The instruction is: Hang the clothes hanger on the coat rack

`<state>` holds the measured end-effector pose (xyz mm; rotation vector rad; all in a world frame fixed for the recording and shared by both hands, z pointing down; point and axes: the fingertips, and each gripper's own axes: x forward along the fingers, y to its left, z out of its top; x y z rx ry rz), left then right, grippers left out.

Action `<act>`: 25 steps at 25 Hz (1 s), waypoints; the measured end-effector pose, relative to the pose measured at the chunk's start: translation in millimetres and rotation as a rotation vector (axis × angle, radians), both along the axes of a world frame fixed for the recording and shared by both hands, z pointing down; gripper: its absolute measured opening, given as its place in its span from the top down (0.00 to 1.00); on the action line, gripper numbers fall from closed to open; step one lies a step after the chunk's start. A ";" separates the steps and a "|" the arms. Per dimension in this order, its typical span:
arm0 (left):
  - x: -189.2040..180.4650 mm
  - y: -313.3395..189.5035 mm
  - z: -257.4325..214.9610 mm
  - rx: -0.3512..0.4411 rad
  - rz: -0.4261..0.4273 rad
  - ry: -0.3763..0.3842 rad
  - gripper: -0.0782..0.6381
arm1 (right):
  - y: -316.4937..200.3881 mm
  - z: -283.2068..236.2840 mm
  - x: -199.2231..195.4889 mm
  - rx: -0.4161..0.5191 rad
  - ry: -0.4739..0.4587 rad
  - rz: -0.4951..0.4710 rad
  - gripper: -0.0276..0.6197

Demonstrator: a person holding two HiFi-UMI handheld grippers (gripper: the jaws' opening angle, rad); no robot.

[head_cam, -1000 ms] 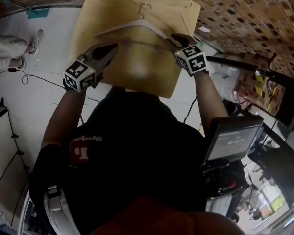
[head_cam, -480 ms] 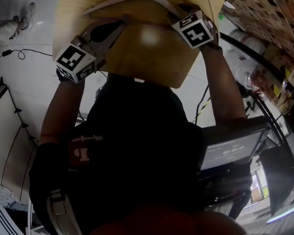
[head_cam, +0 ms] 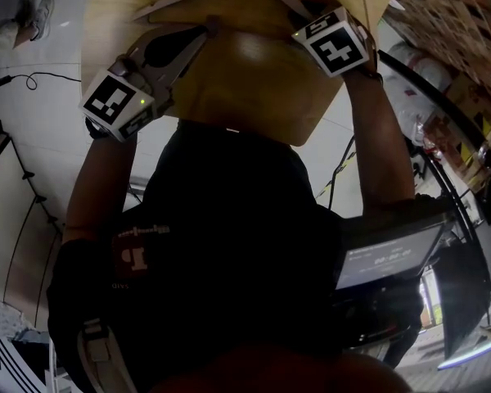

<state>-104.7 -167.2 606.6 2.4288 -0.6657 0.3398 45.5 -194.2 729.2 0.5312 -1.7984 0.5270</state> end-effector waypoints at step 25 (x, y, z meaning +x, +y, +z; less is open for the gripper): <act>38.4 14.2 -116.5 0.167 0.022 0.079 0.90 | -4.6 -147.3 33.9 0.427 -0.097 0.009 0.76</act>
